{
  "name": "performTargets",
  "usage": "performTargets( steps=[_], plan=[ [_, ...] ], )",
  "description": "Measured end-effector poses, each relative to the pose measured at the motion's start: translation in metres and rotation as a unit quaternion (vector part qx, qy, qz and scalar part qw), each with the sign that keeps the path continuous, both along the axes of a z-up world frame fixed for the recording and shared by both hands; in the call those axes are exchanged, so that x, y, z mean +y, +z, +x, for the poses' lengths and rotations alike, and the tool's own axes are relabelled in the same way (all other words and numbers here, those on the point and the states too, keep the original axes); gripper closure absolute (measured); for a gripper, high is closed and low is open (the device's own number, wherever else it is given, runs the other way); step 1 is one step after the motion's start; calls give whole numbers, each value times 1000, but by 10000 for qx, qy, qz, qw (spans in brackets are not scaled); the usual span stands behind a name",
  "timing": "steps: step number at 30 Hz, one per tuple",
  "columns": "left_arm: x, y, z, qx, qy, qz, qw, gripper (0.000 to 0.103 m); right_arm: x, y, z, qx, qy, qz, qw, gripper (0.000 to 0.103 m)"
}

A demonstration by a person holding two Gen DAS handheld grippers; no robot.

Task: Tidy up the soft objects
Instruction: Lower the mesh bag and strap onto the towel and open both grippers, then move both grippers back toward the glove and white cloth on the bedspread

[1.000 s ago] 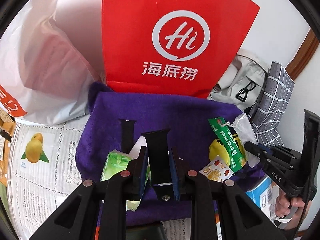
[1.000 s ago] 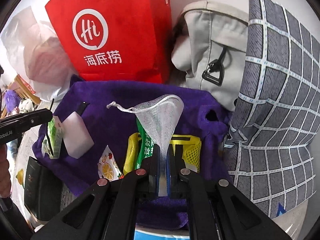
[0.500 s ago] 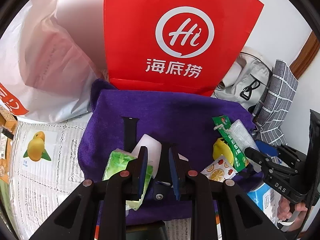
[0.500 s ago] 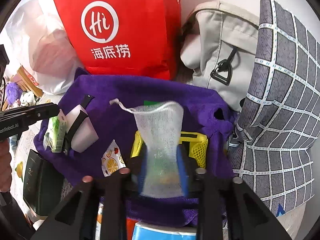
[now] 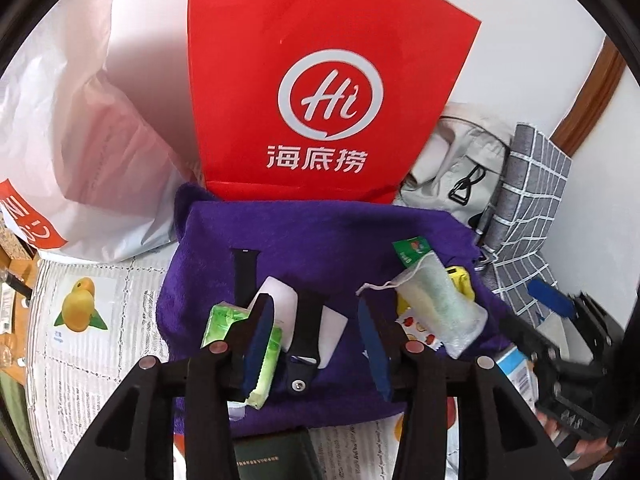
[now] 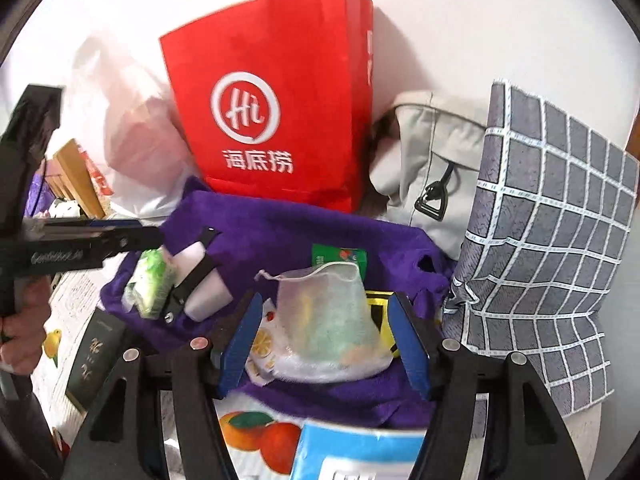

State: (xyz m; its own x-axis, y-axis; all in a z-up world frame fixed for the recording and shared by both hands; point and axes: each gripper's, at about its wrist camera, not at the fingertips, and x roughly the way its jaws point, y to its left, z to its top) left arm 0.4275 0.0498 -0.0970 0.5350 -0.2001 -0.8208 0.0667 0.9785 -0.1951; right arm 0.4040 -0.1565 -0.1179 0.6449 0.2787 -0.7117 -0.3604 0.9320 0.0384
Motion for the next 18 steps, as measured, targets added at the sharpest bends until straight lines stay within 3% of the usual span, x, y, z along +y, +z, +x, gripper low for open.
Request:
performTargets(
  steps=[3,11,18],
  plan=[
    [-2,9,-6,-36,-35,-82,10000,59,-4,7,-28,-164,-121,-101,9997,38],
    [-11,38,-33,-474,-161,-200,9985,58,-12,0,-92,141,-200,-167,9996,38],
    [-26,56,-54,-695,-371,-315,9964,58,-30,-7,-149,297,-488,101,9983,40]
  ],
)
